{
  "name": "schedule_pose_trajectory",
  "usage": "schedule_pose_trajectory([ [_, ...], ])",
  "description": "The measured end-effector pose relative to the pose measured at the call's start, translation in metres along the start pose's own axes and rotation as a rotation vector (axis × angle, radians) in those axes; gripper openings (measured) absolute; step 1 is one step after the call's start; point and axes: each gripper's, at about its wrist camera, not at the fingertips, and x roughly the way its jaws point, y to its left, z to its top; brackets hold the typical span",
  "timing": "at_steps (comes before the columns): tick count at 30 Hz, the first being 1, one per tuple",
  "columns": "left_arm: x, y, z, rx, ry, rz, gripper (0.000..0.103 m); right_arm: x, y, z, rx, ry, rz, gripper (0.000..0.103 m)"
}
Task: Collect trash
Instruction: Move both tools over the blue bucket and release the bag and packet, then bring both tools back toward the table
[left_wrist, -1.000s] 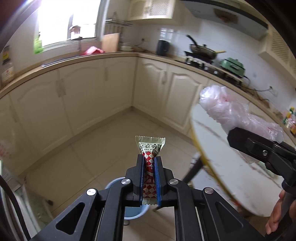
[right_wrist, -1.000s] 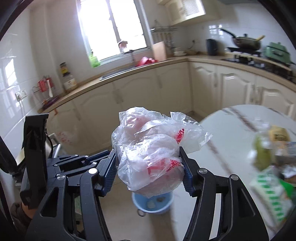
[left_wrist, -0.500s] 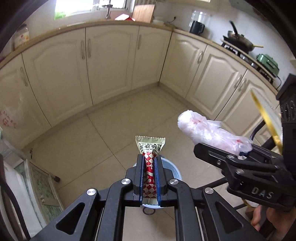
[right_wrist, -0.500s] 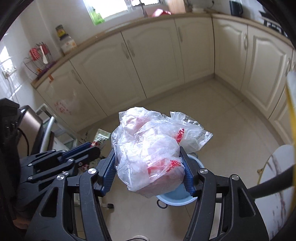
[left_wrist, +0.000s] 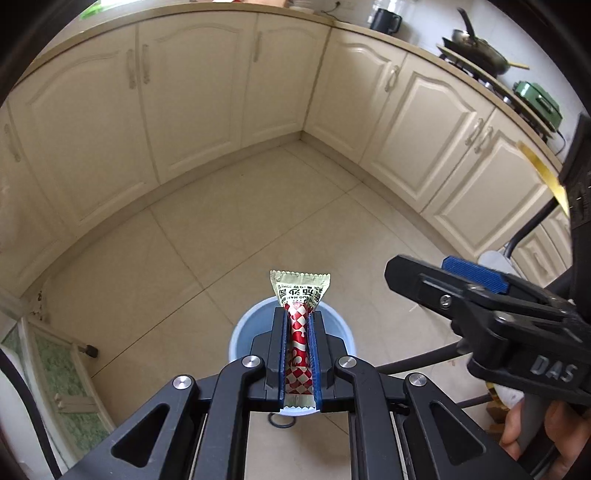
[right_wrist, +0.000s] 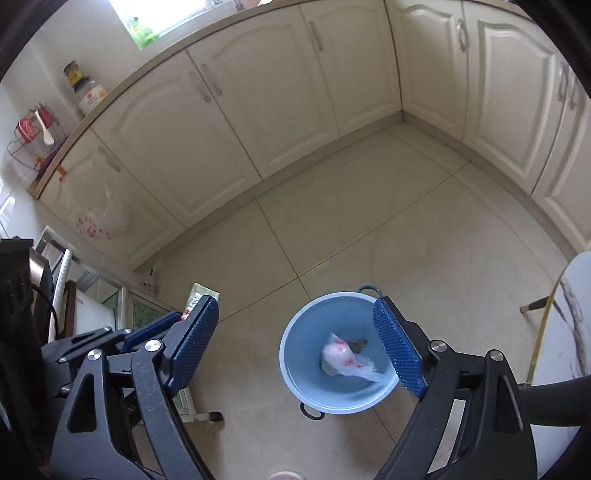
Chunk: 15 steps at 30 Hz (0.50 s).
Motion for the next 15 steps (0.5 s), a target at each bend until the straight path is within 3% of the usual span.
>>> schedule_pose_trajectory([
  [3, 0.015, -0.006, 0.01, 0.012, 0.008, -0.008, 0.008, -0.009, -0.002, 0.004, -0.002, -0.022, -0.003, 0.091],
  [6, 0.029, -0.021, 0.021, 0.023, 0.025, 0.021, 0.022, -0.013, -0.003, 0.008, -0.002, -0.025, -0.003, 0.093],
  [8, 0.025, -0.026, 0.024, 0.016, 0.01, 0.043, 0.046, -0.016, -0.001, 0.01, -0.001, -0.026, 0.003, 0.093],
  [10, 0.018, -0.025, 0.026, 0.002, -0.012, 0.073, 0.058, -0.02, 0.001, 0.011, -0.001, -0.031, 0.006, 0.093],
  [15, -0.017, -0.011, 0.029, -0.046, -0.072, 0.148, 0.059, -0.041, 0.013, 0.014, -0.007, -0.059, 0.007, 0.093],
])
